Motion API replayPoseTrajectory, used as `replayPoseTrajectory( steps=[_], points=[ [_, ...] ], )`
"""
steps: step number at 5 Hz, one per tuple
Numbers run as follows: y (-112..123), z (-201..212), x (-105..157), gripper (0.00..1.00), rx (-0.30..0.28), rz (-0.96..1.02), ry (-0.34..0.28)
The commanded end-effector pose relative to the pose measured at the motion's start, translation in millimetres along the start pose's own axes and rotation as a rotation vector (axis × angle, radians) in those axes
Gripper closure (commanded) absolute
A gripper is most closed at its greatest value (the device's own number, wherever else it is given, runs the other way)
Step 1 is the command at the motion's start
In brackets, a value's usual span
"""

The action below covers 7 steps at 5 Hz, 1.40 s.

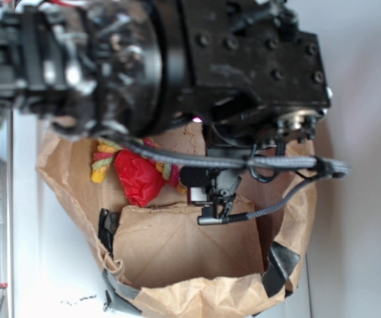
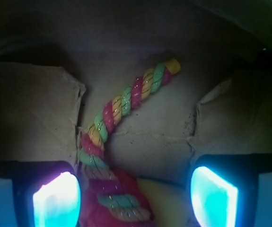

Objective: Grab the multicolored rope.

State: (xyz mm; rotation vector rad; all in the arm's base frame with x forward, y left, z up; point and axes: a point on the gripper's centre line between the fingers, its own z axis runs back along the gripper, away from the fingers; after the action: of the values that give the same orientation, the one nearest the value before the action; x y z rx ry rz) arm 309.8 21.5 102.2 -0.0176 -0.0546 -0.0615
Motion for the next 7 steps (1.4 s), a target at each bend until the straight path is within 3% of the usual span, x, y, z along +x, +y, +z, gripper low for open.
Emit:
replayPoseTrajectory(
  steps=[1, 6, 7],
  points=[
    [-2.7, 19.7, 12.5, 0.00, -0.069, 0.067, -0.035],
    [-2.5, 18.7, 16.0, 0.00, -0.060, 0.120, -0.056],
    [-4.0, -0.6, 12.2, 0.00, -0.005, 0.071, -0.029]
  ],
)
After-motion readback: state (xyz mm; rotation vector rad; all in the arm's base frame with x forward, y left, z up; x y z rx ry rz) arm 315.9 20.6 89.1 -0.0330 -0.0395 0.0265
